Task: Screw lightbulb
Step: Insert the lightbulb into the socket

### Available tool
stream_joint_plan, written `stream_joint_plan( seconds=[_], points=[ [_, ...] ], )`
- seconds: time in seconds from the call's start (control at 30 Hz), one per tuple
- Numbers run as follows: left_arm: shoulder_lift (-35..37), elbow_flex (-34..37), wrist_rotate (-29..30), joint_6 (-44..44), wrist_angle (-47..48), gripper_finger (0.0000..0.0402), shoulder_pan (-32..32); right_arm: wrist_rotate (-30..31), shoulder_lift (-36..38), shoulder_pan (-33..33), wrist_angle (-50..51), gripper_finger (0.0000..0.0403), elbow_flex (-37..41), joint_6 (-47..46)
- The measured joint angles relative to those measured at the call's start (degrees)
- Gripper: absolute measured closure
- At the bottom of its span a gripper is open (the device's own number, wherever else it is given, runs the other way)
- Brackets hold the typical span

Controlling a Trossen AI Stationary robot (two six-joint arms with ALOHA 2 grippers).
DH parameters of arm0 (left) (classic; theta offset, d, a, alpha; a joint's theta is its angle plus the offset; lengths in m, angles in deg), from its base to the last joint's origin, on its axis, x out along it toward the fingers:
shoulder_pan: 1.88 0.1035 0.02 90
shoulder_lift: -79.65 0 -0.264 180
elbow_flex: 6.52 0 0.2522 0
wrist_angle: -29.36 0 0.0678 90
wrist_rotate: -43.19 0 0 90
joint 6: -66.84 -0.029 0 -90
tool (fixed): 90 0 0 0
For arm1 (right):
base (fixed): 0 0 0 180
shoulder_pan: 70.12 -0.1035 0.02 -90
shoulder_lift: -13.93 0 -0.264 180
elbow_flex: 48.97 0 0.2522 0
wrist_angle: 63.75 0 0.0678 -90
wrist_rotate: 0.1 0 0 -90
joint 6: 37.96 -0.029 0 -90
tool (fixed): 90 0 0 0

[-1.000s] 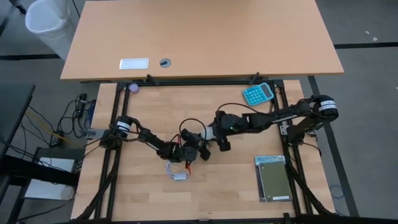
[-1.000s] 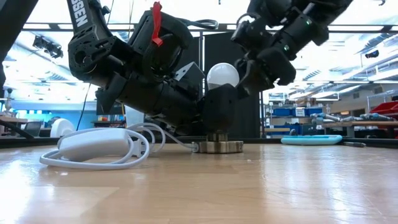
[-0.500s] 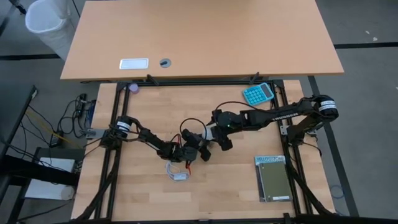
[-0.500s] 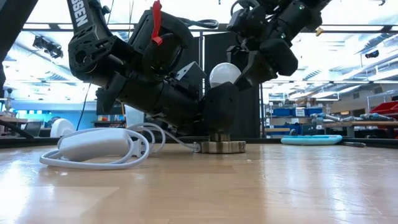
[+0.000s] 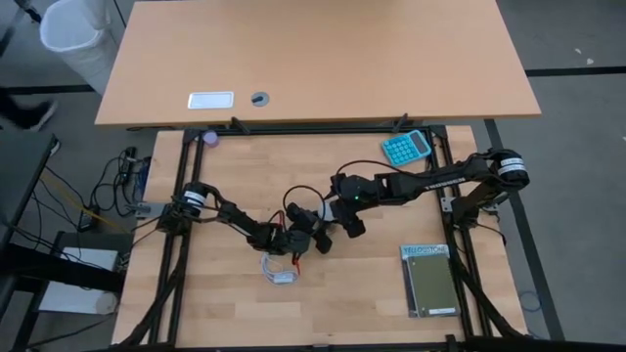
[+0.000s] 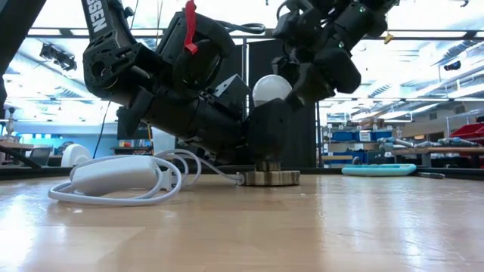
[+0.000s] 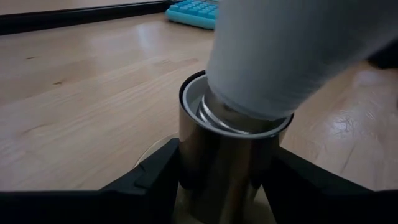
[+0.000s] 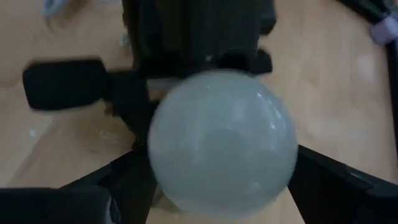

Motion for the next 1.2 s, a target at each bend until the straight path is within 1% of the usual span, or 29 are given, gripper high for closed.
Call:
stream_joint_plan(
  seconds=[0.07,0.33,0.5,0.63,1.2],
  points=[
    [0.00,0.00,-0.04,-0.05,-0.05,0.0196,0.00,-0.45,-0.81,0.00,-0.77,0.0088,-0.26,-0.08],
    [0.00,0.00,-0.41,-0.17,-0.03,0.0196,0.00,-0.97,-4.03,0.04,4.42,0.0087,-5.63,0.00],
    [0.00,0.00,-0.44,-0.14,0.01,0.0196,0.00,-1.46,-5.22,0.58,6.53,0.0094,-7.70,0.37],
    [0.00,0.00,-0.44,-0.22,0.01,0.0196,0.00,-1.70,-6.73,0.73,7.34,0.0095,-7.53,0.02],
    [0.00,0.00,-0.46,-0.22,0.09,0.0196,-0.02,-1.39,-7.58,0.68,6.00,0.0096,-7.58,-0.15]
  ],
)
